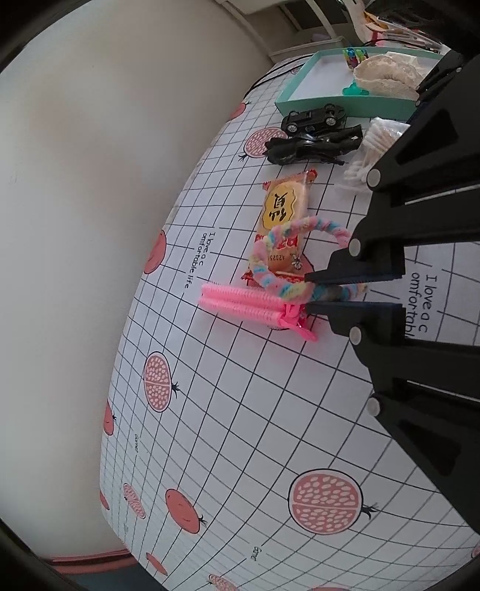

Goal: Organize objects
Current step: 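Carry the rope ring and swab bag over the tray with both grippers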

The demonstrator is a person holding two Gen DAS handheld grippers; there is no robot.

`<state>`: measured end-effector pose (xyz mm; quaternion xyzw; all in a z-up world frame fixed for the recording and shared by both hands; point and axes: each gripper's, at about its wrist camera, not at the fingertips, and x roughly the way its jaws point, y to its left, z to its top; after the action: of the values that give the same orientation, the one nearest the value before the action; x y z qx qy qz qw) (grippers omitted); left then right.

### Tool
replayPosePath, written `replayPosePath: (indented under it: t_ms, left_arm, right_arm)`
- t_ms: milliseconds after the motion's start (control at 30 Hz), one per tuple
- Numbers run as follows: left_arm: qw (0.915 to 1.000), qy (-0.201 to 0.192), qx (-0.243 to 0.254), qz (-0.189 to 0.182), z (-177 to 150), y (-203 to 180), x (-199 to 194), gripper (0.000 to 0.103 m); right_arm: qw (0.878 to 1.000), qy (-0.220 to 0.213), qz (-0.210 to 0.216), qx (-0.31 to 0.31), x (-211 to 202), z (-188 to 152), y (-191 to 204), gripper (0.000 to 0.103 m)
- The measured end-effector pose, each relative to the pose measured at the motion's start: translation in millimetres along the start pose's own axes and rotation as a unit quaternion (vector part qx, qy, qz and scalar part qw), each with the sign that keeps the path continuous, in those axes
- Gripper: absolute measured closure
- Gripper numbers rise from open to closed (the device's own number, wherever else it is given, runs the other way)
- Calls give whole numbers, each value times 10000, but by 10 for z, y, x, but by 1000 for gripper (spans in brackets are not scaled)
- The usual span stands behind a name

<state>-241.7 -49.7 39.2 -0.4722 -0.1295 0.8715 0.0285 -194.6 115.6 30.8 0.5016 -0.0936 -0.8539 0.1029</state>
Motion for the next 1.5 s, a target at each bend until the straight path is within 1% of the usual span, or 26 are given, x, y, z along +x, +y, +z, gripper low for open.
replayPosePath:
  t_ms: [100, 167, 400, 600, 833, 933, 1067, 1200, 1267, 1400, 1500]
  left_arm:
    - [10000, -50, 48, 7, 5, -45, -89, 95]
    - [9999, -103, 97, 18, 16, -93, -152, 95]
    - [9989, -354, 306, -36, 102, -338, -378, 95]
    - [9978, -465, 461, -133, 133, -588, -527, 95]
    - [9960, -458, 687, -354, 108, -973, -559, 95]
    - [9946, -458, 850, -383, 76, -1158, -555, 95]
    - [9931, -359, 964, -559, 10, -1376, -511, 95]
    - [9908, -172, 1069, -818, -95, -1606, -400, 95]
    - [9892, -94, 1161, -884, -147, -1711, -334, 95]
    - [9854, 137, 1382, -984, -265, -1976, -135, 95]
    - [9830, 311, 1455, -1073, -324, -2136, 19, 95]
  right_arm:
    - [9996, -13, 149, 223, -68, -37, -54, 43]
    - [9990, -107, 234, 362, -161, -51, -93, 43]
    - [9971, -477, 227, 556, -527, 62, -266, 43]
    - [9953, -720, 14, 646, -804, 116, -470, 43]
    - [9921, -891, -127, 875, -993, 113, -801, 43]
    - [9899, -999, -233, 981, -1082, 115, -970, 43]
    - [9863, -1126, -555, 1070, -1188, 112, -1221, 43]
    - [9805, -1159, -874, 1325, -1233, 79, -1528, 43]
    - [9780, -1162, -993, 1422, -1240, 69, -1637, 43]
    - [9741, -1134, -1062, 1644, -1221, 32, -1843, 43]
    - [9728, -1111, -1100, 1712, -1186, 5, -1915, 43]
